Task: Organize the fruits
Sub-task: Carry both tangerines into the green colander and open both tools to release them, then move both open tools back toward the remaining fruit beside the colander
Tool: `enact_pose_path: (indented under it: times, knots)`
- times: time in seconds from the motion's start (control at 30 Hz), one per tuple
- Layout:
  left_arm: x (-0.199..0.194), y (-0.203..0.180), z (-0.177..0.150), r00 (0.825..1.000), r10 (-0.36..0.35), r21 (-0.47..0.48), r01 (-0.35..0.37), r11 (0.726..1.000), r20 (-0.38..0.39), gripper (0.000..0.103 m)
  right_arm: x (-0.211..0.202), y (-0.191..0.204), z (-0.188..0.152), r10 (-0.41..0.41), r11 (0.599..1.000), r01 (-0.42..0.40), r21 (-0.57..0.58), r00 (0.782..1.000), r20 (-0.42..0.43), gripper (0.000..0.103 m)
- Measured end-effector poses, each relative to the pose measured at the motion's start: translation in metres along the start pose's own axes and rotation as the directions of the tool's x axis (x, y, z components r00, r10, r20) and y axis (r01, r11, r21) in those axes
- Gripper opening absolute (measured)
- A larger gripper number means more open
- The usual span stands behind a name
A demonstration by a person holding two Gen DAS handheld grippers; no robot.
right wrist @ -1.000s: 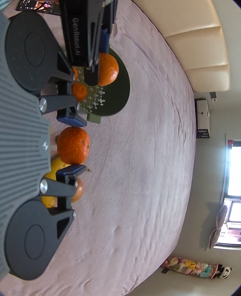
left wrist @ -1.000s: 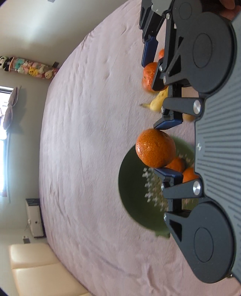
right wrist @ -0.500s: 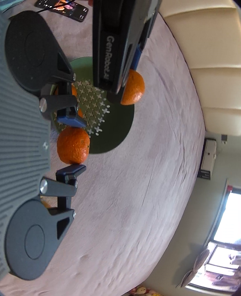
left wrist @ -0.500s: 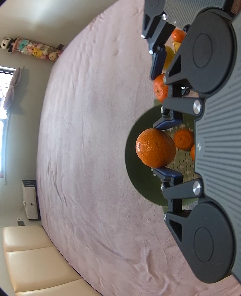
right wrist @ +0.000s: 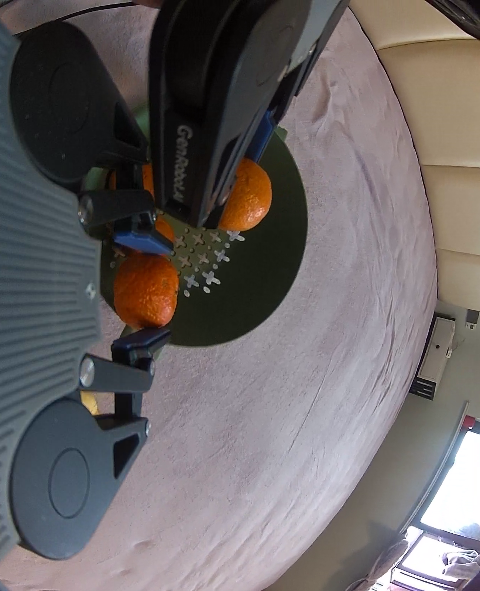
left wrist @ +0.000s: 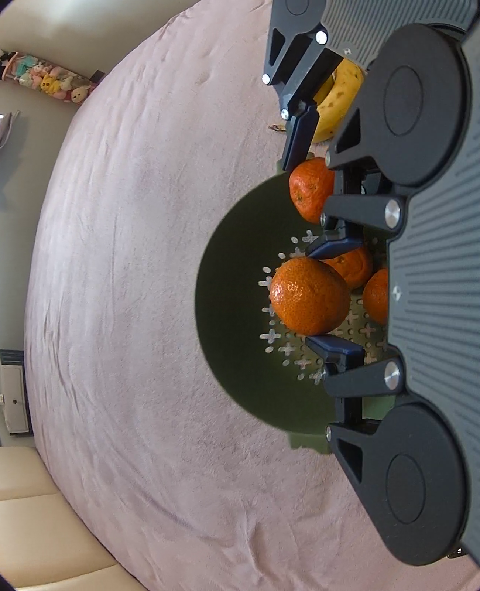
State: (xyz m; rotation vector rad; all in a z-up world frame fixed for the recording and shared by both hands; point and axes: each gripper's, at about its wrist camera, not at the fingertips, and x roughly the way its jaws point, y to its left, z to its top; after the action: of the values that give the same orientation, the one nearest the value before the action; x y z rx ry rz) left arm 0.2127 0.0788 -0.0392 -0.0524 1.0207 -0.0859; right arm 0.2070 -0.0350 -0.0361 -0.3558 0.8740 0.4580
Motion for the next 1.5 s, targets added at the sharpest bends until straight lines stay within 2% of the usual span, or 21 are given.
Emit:
enact_pose_path:
  times: [0.5,0.6,0.7,0.87,0.93,1.0,1.13,1.33,1.5]
  knots:
    - [0.025,0.009,-0.008,0.995,-0.012,-0.056,0.007,0.998,-0.098,0.051,0.017,0.008,-0.01,0.009,0.999,-0.011,-0.051,1.0,-0.026,0.042]
    - [0.02,0.009,-0.006,0.998,-0.009,-0.052,0.005,0.999,-0.069,0.051,0.017,0.007,-0.009,0.003,0.999,-0.004,-0.046,1.0,-0.019,0.042]
    - [0.019,0.008,-0.004,0.997,-0.013,-0.053,0.009,0.999,-0.071,0.057,0.016,0.006,-0.009,0.0,0.999,0.0,-0.044,1.0,-0.018,0.043]
    - [0.014,0.007,-0.001,0.999,0.001,-0.05,-0.003,0.999,-0.052,0.068,0.013,0.007,-0.008,0.003,0.999,-0.003,-0.044,1.0,-0.007,0.052]
    - [0.011,0.008,0.001,0.999,0.006,-0.056,-0.008,0.998,-0.044,0.069,0.009,0.007,-0.008,-0.003,0.999,0.003,-0.044,1.0,0.004,0.059]
    - [0.009,0.009,0.002,0.999,0.009,-0.067,-0.012,0.998,-0.036,0.07,0.006,0.006,-0.007,0.0,0.999,0.001,-0.045,1.0,0.016,0.059]
    - [0.002,0.011,0.004,1.0,0.016,-0.099,-0.018,0.995,-0.019,0.07,-0.005,0.005,-0.004,-0.005,0.999,0.007,-0.04,0.999,0.053,0.069]
    - [-0.013,0.005,0.006,1.0,0.01,-0.109,-0.007,0.994,0.028,0.07,-0.025,0.004,-0.007,-0.053,0.998,0.055,-0.026,0.995,0.083,0.072]
    - [-0.032,-0.003,0.007,0.995,-0.015,-0.112,0.026,0.993,0.097,0.07,-0.045,-0.001,-0.018,-0.146,0.989,0.143,0.031,0.984,0.107,0.071]
